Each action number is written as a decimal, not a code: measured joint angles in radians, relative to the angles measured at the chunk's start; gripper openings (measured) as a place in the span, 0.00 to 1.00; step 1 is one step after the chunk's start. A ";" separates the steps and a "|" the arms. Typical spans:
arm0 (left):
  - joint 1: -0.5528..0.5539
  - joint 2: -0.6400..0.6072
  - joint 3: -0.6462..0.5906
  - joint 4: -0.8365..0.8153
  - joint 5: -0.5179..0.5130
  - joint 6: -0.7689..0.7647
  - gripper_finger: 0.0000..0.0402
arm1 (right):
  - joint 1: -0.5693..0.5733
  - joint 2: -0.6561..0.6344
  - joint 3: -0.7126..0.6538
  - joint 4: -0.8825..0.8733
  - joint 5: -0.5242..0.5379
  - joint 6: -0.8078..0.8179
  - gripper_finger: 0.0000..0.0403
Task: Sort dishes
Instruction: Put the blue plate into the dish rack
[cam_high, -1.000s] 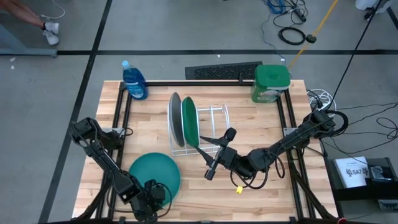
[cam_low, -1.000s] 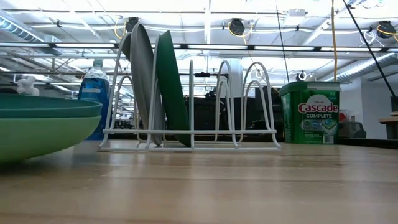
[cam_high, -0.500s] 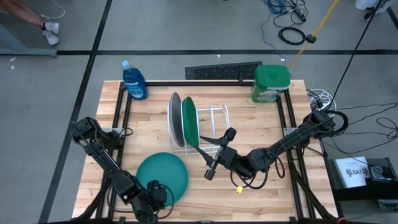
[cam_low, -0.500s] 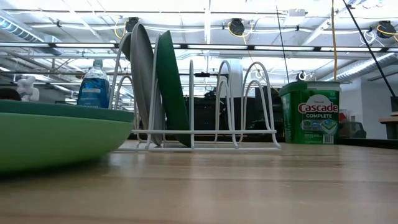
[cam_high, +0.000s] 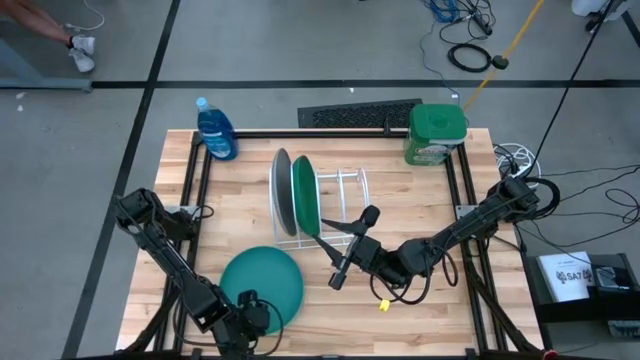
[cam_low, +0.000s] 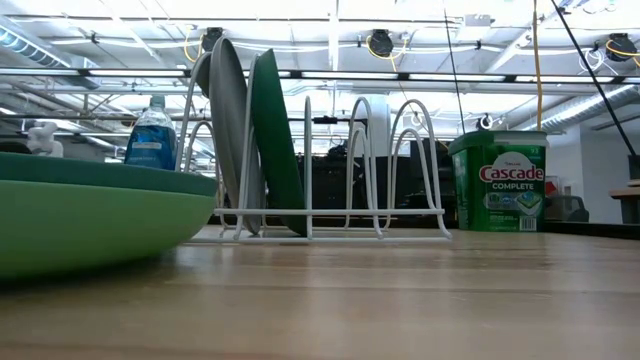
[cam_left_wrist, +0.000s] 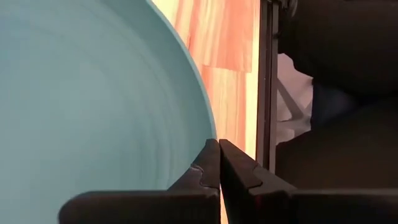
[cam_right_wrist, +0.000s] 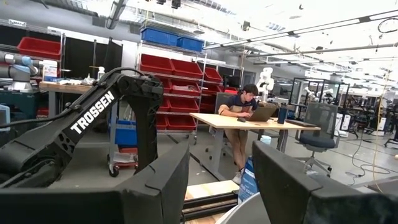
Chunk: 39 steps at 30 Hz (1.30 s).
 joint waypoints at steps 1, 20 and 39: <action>0.000 0.000 0.007 -0.007 -0.001 0.007 0.00 | 0.000 0.000 0.000 0.000 0.000 0.000 0.42; -0.001 0.020 0.020 -0.107 0.035 -0.010 0.22 | 0.000 0.000 0.000 -0.008 0.000 -0.003 0.42; -0.001 -0.016 0.020 -0.072 0.059 0.018 0.23 | 0.000 0.000 0.000 -0.010 0.000 0.003 0.42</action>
